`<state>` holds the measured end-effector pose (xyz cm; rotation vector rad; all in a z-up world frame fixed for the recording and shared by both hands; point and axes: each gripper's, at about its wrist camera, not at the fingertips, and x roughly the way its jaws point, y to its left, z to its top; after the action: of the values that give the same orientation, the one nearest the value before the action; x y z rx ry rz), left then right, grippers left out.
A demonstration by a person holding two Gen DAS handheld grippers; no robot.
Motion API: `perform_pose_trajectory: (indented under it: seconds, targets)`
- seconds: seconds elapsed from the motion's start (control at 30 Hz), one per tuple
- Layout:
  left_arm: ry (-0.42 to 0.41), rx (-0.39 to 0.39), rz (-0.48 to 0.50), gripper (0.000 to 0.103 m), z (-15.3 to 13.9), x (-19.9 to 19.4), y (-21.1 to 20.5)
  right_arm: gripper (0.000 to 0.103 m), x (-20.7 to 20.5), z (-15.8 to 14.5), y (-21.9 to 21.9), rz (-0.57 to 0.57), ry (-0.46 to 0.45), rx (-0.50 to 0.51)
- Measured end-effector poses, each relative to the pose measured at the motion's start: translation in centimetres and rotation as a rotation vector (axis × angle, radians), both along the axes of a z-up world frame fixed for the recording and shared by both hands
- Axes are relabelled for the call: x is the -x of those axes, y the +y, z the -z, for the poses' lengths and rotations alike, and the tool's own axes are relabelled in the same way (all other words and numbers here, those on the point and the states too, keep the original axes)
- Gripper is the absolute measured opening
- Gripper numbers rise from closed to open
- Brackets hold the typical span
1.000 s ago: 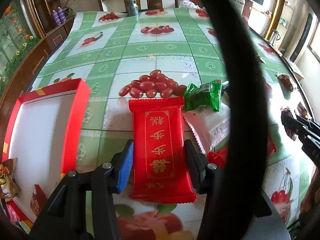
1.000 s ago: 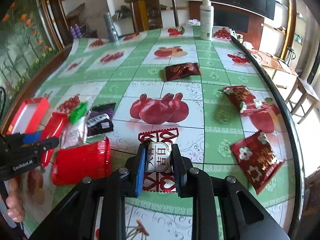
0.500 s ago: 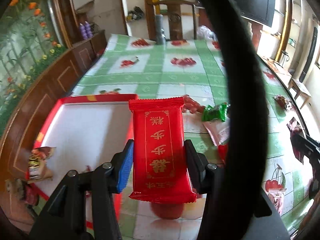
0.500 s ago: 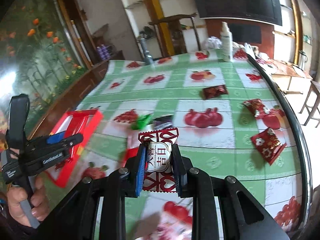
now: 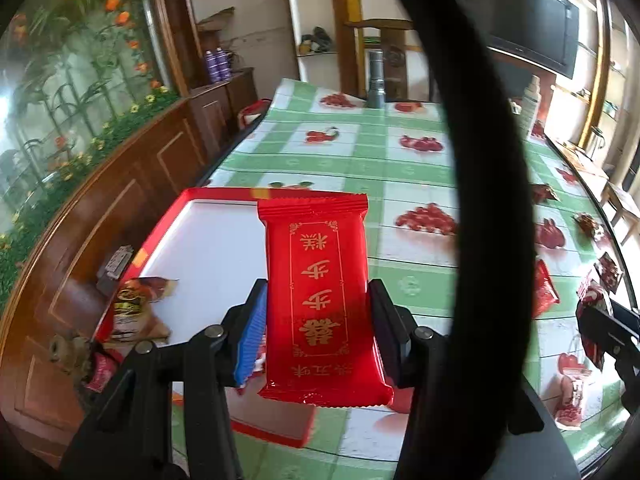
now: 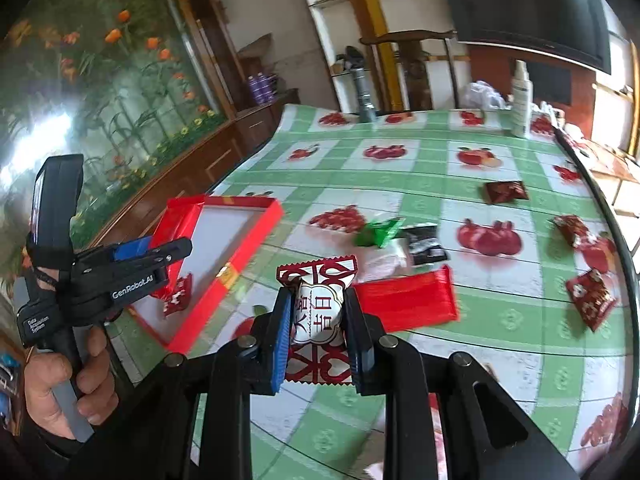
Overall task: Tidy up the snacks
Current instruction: 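Carry the red packet with the left tool while the right tool carries the candy to the tray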
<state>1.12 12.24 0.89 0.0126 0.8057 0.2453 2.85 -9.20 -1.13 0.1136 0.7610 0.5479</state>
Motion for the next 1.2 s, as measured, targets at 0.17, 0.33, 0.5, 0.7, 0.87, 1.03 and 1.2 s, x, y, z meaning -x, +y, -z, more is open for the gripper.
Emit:
perform_pose_trajectory:
  seconds: [0.17, 0.33, 0.5, 0.7, 0.87, 1.03, 1.2]
  targets:
    - [-0.006, 0.005, -0.048, 0.051, -0.1, 0.6, 2.5, 0.024, 0.1, -0.2, 2.5, -0.054, -0.002, -0.003]
    - [-0.01, 0.01, -0.081, 0.051, -0.1, 1.1, 4.5, 0.024, 0.2, -0.4, 5.2, -0.106, 0.001, 0.002]
    - [-0.015, 0.018, -0.115, 0.051, 0.0, 1.5, 6.4, 0.024, -0.1, -0.5, 7.6, -0.153, 0.004, 0.007]
    - [-0.011, 0.034, -0.157, 0.051, 0.4, 1.9, 9.0, 0.024, -0.4, -0.1, 10.6, -0.205, 0.023, 0.013]
    - [0.001, 0.051, -0.196, 0.051, 1.1, 2.0, 11.5, 0.023, -1.3, 0.7, 13.1, -0.239, 0.047, 0.012]
    - [0.028, 0.079, -0.235, 0.051, 2.3, 1.4, 14.3, 0.023, -2.8, 1.0, 15.9, -0.262, 0.058, 0.01]
    - [0.063, 0.093, -0.227, 0.051, 3.4, -0.3, 15.2, 0.023, -5.1, 1.9, 18.6, -0.267, 0.072, 0.024]
